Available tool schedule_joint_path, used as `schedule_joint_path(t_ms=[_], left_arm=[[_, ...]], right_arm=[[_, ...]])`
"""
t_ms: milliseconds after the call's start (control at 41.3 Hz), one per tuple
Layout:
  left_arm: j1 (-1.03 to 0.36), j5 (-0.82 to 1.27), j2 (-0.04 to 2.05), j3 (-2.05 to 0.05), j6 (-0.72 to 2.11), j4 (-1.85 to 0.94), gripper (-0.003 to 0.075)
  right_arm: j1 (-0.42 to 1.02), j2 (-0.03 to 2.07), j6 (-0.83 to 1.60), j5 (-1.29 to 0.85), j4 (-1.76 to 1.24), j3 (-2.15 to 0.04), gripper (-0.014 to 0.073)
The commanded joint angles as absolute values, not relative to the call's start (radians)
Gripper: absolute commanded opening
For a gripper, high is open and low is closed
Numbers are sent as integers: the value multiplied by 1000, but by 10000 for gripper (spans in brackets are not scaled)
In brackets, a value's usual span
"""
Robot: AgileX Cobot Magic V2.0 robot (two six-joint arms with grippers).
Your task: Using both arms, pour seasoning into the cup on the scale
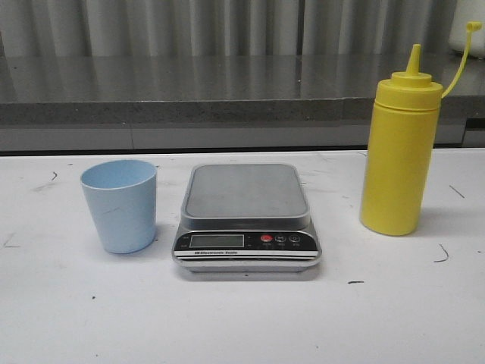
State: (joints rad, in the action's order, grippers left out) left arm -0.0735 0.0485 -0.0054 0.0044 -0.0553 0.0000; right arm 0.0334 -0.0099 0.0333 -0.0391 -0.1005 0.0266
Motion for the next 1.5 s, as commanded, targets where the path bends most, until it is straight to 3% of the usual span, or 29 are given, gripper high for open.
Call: schedule_joint_path(t_ms=[0, 653, 895, 1041, 1307, 1476], left_arm=[[-80, -32, -22, 28, -62, 0, -20], [-80, -34, -22, 28, -62, 0, -20], [-80, -140, -21, -36, -62, 0, -20], [-80, -44, 2, -208, -62, 0, -20], [-80, 349, 227, -604, -62, 0, -20], [-80, 437, 361, -689, -62, 0, -20]], right_arm=[[33, -27, 37, 48, -98, 21, -68], [33, -27, 37, 56, -98, 21, -68], [33, -26, 37, 43, -98, -68, -68], [33, -19, 37, -126, -63, -243, -68], [33, 158, 37, -353, -18, -564, -68], [33, 309, 37, -481, -18, -647, -68]])
